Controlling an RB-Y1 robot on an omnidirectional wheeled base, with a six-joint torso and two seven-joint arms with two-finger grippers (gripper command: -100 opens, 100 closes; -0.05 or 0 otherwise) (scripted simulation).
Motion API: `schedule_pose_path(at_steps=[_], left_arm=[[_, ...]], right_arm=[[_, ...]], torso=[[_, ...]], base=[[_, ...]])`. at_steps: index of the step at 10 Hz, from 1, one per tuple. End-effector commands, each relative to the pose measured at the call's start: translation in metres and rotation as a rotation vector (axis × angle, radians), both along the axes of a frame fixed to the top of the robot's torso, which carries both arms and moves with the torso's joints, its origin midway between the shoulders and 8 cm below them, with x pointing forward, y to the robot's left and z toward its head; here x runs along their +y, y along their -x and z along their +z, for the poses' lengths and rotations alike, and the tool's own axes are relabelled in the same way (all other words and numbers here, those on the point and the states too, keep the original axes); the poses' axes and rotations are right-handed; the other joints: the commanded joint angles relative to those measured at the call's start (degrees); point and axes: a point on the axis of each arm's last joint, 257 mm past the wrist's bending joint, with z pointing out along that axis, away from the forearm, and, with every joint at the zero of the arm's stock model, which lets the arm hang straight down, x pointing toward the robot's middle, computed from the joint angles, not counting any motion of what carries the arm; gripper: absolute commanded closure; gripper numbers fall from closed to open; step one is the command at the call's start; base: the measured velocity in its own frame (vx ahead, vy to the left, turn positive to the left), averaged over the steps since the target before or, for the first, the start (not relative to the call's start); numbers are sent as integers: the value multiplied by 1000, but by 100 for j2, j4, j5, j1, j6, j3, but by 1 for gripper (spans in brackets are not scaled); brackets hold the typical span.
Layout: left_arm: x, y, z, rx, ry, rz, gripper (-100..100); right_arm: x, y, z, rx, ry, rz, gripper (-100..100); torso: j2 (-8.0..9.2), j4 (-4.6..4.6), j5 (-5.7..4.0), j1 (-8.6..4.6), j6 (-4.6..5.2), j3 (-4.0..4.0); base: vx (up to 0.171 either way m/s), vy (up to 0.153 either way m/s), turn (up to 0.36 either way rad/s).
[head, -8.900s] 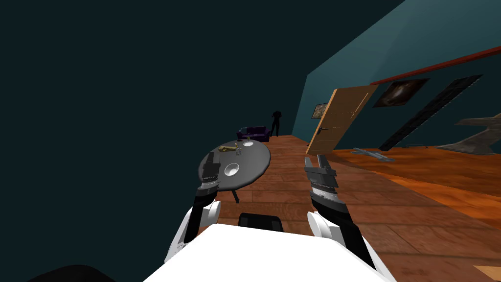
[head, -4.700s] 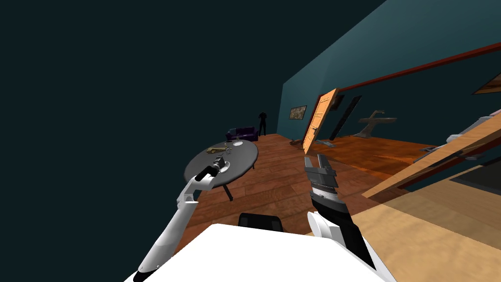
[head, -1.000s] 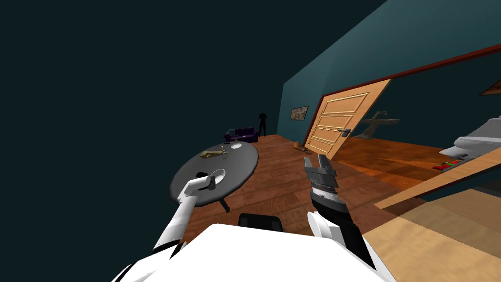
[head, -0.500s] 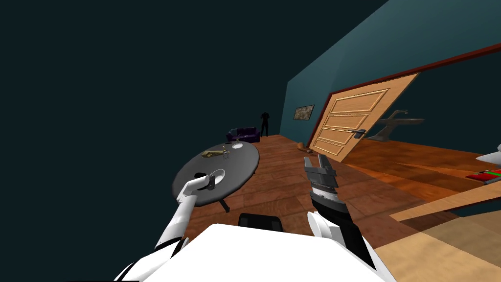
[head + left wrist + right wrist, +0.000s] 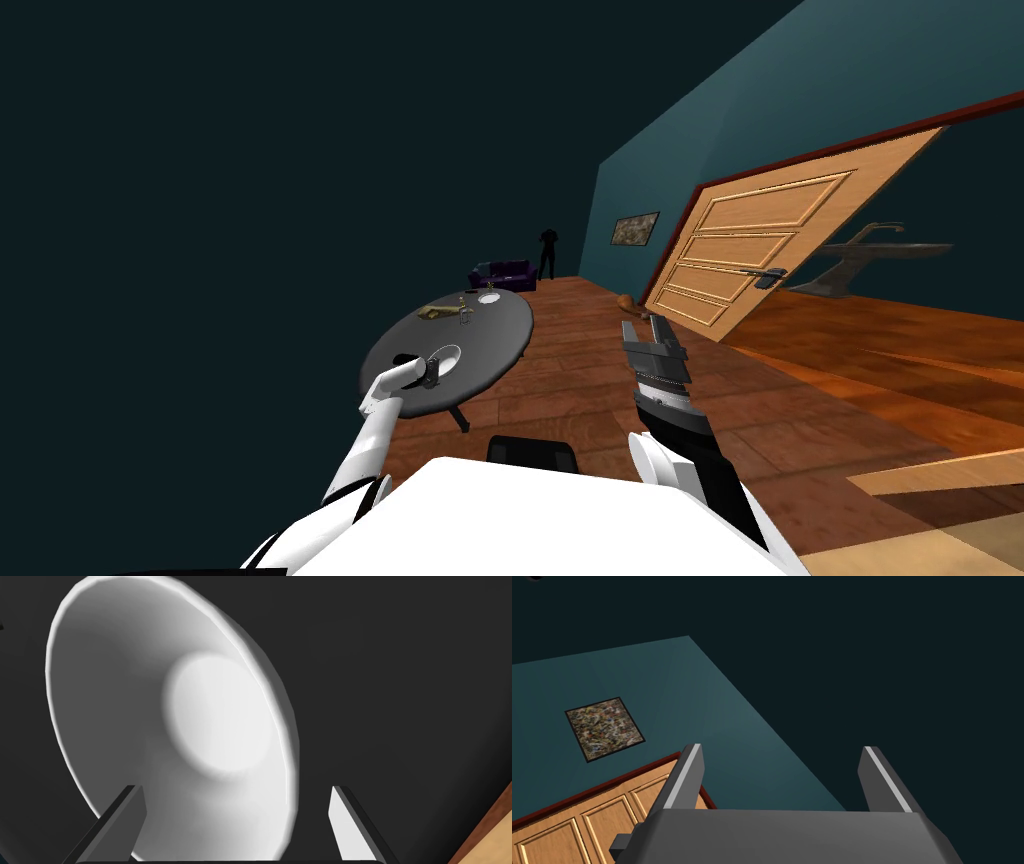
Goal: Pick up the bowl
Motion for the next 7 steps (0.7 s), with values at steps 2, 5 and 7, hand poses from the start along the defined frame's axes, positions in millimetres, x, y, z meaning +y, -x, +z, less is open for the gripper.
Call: schedule_pose_path(at_steps=[2, 5, 7], left_arm=[[1, -1, -3, -6, 10, -21, -100], [2, -3, -6, -11, 12, -52, -100], [2, -3, -6, -6, -5, -82, -100]], right_arm=[[0, 0, 0, 0, 0, 0, 0], [0, 0, 0, 0, 0, 0, 0], [0, 0, 0, 0, 0, 0, 0]], torso=[[8, 2, 1, 9, 2, 4], [8, 2, 2, 11, 2, 5], [1, 0, 0, 0, 2, 1]], base=[[35, -46, 79], [43, -48, 110], [38, -53, 44]])
